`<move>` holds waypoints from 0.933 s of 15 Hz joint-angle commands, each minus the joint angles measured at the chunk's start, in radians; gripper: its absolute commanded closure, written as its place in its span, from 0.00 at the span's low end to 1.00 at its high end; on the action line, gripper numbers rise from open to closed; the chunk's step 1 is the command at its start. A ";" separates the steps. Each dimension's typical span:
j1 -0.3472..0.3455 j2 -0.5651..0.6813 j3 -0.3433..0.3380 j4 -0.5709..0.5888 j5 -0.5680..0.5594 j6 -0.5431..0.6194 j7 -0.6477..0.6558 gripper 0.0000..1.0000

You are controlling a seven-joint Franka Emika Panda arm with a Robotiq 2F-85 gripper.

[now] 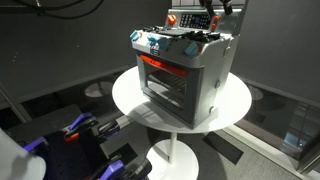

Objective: Push the top orange button on the right side of the stoves button display

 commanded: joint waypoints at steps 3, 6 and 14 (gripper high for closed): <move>0.035 0.046 -0.038 0.067 0.001 -0.035 0.020 0.00; 0.040 0.061 -0.048 0.075 0.005 -0.035 0.017 0.00; 0.045 0.099 -0.061 0.115 0.012 -0.040 0.006 0.00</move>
